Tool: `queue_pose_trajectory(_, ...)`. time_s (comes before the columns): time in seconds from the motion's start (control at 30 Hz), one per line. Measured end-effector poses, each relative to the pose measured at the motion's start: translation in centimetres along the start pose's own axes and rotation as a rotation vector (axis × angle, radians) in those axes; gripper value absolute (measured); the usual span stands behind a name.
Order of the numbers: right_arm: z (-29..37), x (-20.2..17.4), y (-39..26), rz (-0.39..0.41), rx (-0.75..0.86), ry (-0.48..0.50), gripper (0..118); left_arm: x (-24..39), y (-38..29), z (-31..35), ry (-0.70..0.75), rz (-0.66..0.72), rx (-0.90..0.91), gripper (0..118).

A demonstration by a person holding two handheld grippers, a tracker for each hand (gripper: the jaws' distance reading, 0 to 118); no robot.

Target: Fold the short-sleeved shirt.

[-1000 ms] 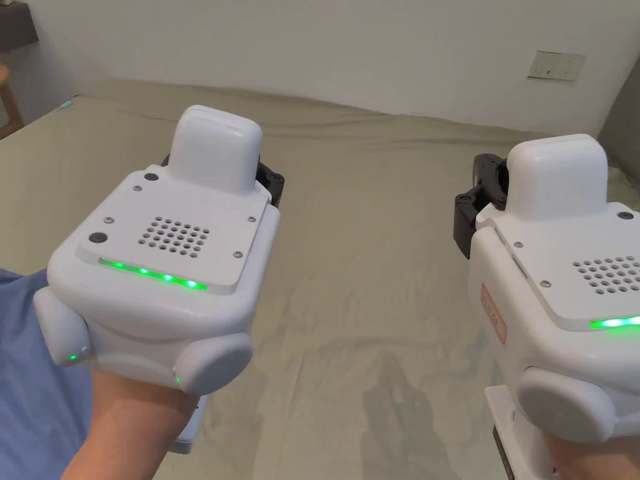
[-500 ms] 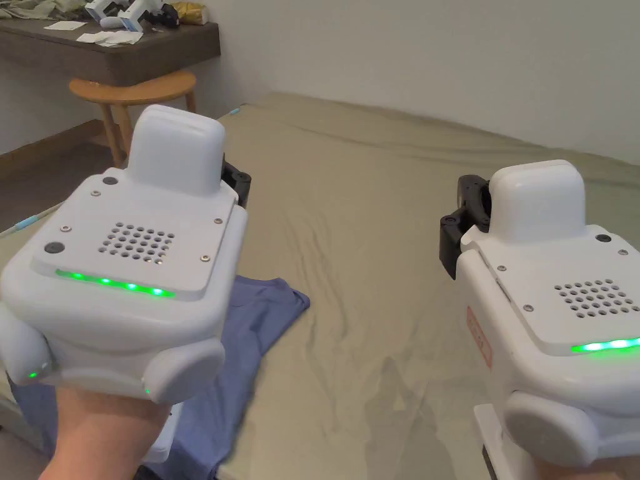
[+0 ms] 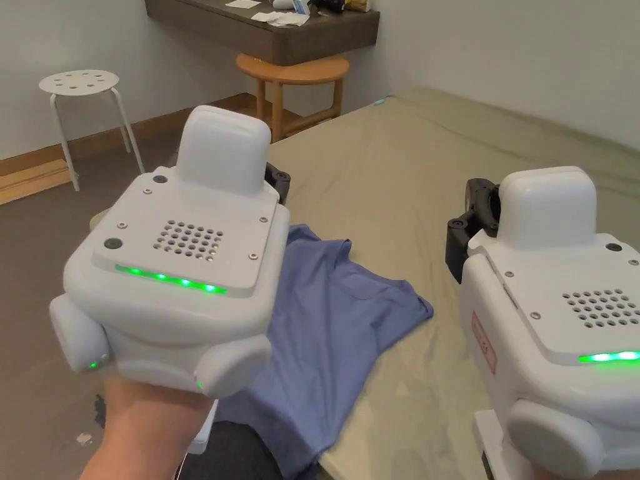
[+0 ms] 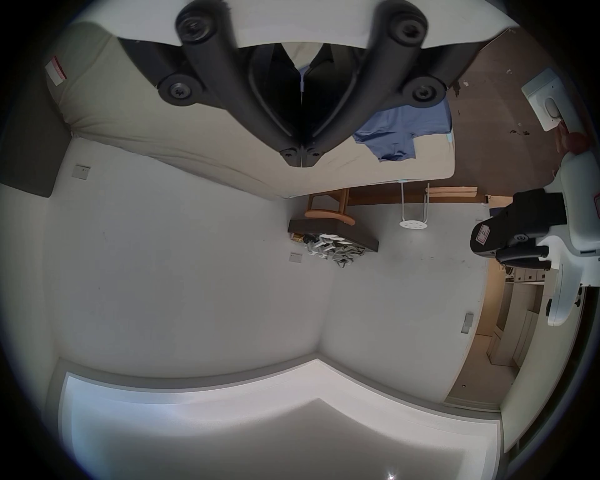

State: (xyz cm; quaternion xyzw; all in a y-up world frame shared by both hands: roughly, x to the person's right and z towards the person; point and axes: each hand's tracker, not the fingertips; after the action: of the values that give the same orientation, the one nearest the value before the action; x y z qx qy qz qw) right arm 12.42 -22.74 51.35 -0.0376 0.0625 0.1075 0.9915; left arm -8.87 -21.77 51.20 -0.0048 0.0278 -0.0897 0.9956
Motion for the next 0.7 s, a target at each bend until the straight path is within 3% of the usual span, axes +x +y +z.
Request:
queue_pose_trajectory(0.37, -0.6, 2.1, -1.1, -0.005, -0.041, -0.039, 1, 1.1, -2.6, -3.3, -0.053, -0.002, -0.095, 0)
queue_pose_trajectory(0.7, -1.9, 4.5, -3.6, 0.032, -0.130, -0.098, 1, 4.5, -10.9, -14.2, -0.221, 0.051, -0.479, 0)
